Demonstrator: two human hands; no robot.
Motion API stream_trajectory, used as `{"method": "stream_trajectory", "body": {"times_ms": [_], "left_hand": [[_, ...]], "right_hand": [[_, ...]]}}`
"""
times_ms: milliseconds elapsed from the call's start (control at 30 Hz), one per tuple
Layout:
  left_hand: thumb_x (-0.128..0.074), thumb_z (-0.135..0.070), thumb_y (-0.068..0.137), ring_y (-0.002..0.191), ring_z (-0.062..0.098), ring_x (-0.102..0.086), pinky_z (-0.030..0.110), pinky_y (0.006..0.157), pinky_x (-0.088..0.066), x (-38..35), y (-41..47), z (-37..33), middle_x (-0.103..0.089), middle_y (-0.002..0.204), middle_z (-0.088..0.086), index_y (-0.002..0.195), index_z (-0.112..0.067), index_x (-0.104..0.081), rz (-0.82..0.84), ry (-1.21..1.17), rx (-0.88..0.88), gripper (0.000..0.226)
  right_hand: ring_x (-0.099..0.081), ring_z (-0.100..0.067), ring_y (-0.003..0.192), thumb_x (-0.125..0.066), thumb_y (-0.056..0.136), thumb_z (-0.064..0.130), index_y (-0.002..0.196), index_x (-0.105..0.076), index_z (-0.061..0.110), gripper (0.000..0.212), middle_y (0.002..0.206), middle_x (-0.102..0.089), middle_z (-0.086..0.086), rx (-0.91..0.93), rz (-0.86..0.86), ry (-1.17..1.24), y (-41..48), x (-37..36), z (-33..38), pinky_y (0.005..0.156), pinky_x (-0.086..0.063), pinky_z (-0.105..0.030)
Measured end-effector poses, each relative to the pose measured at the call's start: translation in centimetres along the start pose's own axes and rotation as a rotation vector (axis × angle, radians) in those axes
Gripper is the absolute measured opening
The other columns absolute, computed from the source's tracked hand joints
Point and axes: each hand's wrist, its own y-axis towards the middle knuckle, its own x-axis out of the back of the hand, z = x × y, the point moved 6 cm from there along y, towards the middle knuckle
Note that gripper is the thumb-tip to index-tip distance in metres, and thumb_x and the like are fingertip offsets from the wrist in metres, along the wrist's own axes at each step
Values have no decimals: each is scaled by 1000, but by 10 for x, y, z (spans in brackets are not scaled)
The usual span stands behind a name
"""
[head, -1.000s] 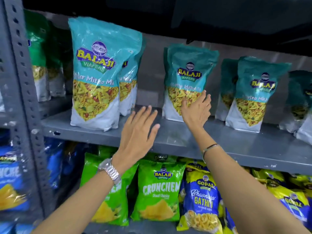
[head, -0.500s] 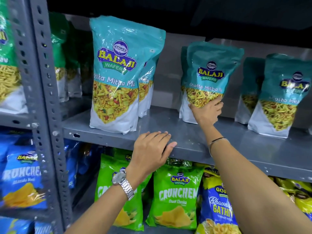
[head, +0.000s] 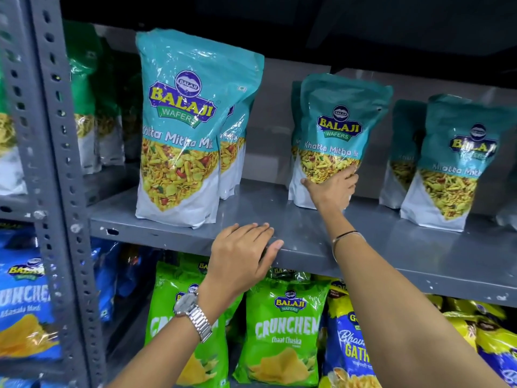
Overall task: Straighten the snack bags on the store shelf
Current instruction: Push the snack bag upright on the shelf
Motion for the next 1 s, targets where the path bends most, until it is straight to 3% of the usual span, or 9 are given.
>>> {"method": "stream_trajectory", "body": {"times_ms": [233,433,1000], "left_hand": [[-30,-43,102,90,15,-70,32,78,-51,1,3,1,-75,98,-1,93,-14,-77,40,-24,-3,55],[-44,-42,94,93,18,-70,34,79,-52,4,3,2,-74,101,2,98,-12,-76,139,-13,-15,44],[-42,-43,93,93,21,-70,37,82,-53,10,3,-1,-74,99,5,98,-11,-75,264,-74,59,46]], "right_hand": [[-28,-39,138,-84,68,39,149,-8,-1,117,150,-25,-22,9,-22,24,-10,8,3,108,-36,-51],[-28,-37,139,-85,67,40,147,-16,-2,113,151,-27,-18,-1,-15,44,-21,21,1,109,-37,-50],[-39,-34,130,-81,63,53,144,-22,5,111,143,-36,-14,30,-38,-44,-83,80,-3,96,-45,-48]]}}
